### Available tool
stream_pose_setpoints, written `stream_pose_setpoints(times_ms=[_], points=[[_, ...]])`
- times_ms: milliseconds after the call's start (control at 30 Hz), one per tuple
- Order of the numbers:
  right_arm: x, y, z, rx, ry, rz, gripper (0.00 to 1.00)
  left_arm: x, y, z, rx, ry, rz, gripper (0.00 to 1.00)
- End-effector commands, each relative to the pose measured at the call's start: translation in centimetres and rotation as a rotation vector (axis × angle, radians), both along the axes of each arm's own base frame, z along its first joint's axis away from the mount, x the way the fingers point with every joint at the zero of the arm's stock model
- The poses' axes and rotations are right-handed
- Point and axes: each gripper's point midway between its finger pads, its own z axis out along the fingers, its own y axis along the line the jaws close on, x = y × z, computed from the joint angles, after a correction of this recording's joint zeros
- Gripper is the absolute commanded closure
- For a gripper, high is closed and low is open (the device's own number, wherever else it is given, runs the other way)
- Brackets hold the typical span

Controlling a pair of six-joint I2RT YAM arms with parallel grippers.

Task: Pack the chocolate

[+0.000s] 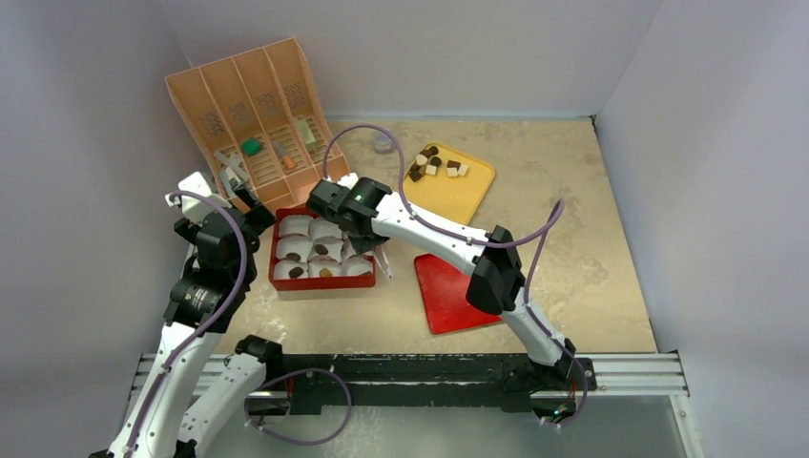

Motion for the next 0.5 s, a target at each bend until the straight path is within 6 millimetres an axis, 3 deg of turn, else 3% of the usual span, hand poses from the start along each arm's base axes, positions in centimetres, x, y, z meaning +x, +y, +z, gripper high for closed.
stream_pose_setpoints(times_ms=[0,467], points=[[1.0,-1.0,2.2,-0.027,-0.077,-0.040,0.64,0.1,-0.1,1.0,-0.018,-0.040,0.001,0.15],[1.1,-0.2,1.0,-0.061,-0.059,-0.003,0.64,0.1,-0.3,1.0,-0.018,-0.040,-0.005,0.15]])
